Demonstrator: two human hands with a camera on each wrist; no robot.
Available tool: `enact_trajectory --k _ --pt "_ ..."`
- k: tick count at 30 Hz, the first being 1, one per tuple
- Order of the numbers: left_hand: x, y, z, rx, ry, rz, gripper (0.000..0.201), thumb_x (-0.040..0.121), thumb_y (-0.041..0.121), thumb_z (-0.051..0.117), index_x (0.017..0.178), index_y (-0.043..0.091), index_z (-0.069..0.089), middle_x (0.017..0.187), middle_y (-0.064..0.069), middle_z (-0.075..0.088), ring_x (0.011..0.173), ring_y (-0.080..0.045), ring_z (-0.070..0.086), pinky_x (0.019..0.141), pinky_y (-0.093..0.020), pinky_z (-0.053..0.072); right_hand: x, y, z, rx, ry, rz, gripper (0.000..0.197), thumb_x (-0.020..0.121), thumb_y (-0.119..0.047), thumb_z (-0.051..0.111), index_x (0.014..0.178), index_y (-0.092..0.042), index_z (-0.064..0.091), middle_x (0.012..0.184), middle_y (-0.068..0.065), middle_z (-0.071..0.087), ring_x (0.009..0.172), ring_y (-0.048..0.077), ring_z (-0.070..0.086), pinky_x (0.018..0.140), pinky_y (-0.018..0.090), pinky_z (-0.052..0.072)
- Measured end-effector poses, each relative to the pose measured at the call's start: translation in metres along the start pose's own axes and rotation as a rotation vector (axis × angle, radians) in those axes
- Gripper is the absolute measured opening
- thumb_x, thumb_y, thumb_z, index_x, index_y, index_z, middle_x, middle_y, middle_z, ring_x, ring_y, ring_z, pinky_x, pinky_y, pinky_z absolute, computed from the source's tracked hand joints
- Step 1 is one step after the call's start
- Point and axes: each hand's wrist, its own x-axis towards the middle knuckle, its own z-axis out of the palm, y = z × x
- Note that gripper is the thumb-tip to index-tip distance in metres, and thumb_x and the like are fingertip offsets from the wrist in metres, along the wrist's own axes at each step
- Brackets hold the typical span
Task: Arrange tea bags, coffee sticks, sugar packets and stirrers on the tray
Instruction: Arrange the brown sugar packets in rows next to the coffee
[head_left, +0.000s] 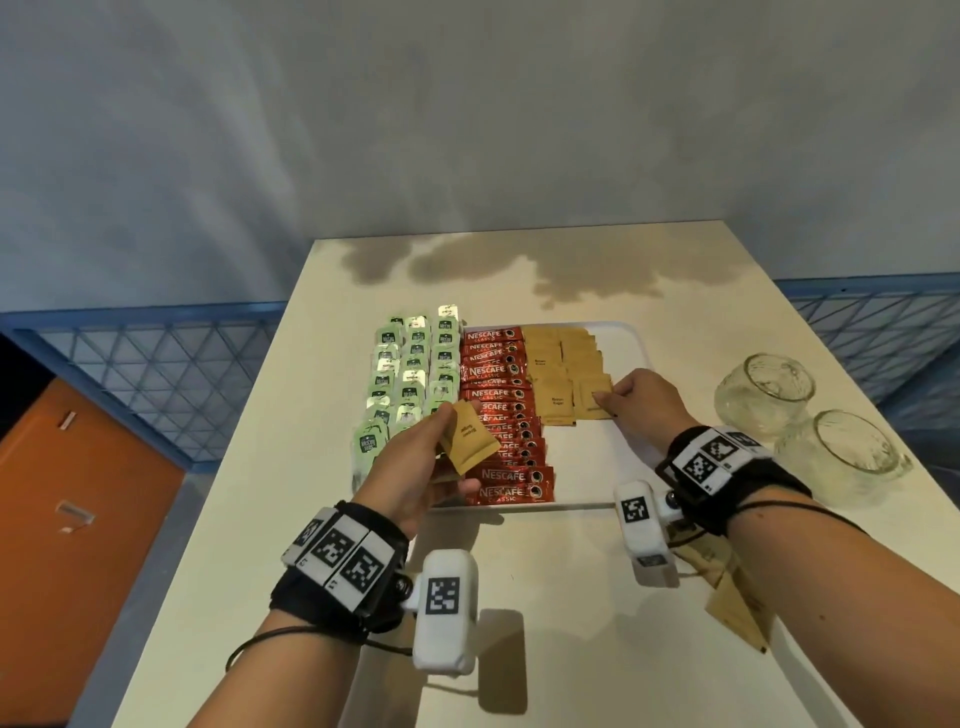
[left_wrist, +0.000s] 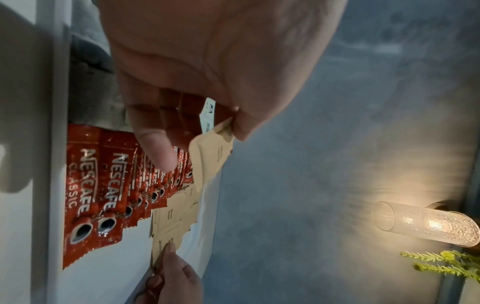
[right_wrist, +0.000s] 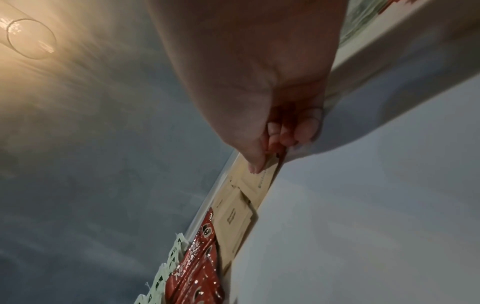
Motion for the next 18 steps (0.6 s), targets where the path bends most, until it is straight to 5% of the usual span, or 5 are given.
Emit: enact_trajectory --k 3,6,9,14,18 --pt "-0.001 -0.001 0.0 -0.02 0.013 0.0 0.03 0.099 0.035 0.052 0.106 0.012 0.07 0.093 -0.006 0.073 0.08 -0.019 0.069 0.061 -0.029 0.059 0.005 0.004 0.0 0.044 0.0 0.024 0.031 0.087 -0.031 0.072 0.076 -0.005 0.06 0.078 0.007 0.059 0.079 0.023 0.057 0.071 0.029 0.044" --pt "-0.003 -0.003 0.001 -0.068 -0.002 0.021 0.023 0.094 0.019 0.061 0.109 0.003 0.067 0.097 -0.014 0.073 0.083 -0.021 0.071 0.061 -0.025 0.061 -0.007 -0.002 -0.005 0.216 0.009 0.026 0.034 0.085 -0.037 0.073 0.096 -0.009 0.057 0.098 0.005 0.063 0.092 0.021 0.061 0.085 0.035 0.054" --pt "-0.005 -0.004 0.004 -0.072 0.045 0.056 0.013 0.088 0.006 0.068 0.1 0.002 0.064 0.099 -0.016 0.072 0.084 -0.025 0.073 0.065 -0.026 0.062 -0.048 -0.029 -0.012 0.419 -0.161 -0.094 0.031 0.093 -0.033 0.064 0.106 -0.006 0.06 0.097 0.004 0.064 0.079 0.012 0.06 0.061 0.015 0.051" --pt "-0.011 -0.011 0.019 -0.052 0.099 0.101 0.02 0.086 0.003 0.069 0.085 0.007 0.049 0.106 -0.016 0.065 0.079 -0.023 0.072 0.081 -0.039 0.06 -0.088 -0.057 -0.01 0.237 -0.49 -0.293 0.026 0.087 -0.041 0.069 0.098 -0.017 0.07 0.093 0.001 0.073 0.076 0.011 0.065 0.067 0.023 0.053" --pt "-0.016 -0.018 0.026 0.039 0.062 0.138 0.015 0.086 0.008 0.071 0.088 0.007 0.056 0.106 -0.016 0.067 0.086 -0.026 0.069 0.083 -0.043 0.059 -0.098 -0.066 -0.009 0.266 -0.489 -0.337 0.018 0.089 -0.023 0.071 0.095 -0.006 0.069 0.085 0.008 0.072 0.07 0.011 0.065 0.062 0.022 0.053"
